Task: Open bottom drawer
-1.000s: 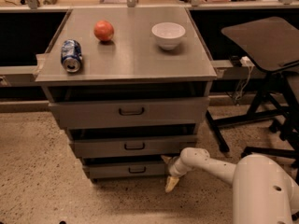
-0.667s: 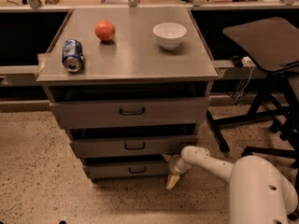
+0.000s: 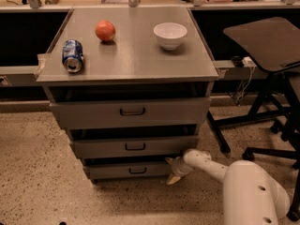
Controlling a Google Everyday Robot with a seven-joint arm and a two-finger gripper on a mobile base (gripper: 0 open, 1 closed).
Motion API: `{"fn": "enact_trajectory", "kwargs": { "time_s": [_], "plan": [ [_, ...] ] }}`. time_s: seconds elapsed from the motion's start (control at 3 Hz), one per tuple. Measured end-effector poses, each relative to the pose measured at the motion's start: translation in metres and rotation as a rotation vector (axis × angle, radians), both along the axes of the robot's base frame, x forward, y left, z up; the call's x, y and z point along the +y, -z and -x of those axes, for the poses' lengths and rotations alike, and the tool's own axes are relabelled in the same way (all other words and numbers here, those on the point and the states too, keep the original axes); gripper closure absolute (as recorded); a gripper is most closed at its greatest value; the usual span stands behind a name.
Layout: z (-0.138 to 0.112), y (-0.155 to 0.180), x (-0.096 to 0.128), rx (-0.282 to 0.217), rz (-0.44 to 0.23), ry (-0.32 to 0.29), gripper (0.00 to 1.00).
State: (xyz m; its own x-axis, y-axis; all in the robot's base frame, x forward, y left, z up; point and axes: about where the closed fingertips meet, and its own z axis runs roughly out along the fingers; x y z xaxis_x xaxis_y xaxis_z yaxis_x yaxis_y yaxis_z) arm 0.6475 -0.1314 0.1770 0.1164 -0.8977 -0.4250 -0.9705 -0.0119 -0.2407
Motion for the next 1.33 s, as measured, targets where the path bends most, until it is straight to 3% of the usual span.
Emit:
{"fn": "enact_trajectory", "kwargs": {
  "time_s": [0.67,1.0,1.33],
  "plan": [
    [0.014,0.001,0.013,0.017,0.008,-0.031,0.31],
    [0.030,-0.002,0.020,0.054,-0.005,-0.042,0.33],
    [0.043,-0.008,0.028,0.079,-0.020,-0.051,0.28]
  ]
}}
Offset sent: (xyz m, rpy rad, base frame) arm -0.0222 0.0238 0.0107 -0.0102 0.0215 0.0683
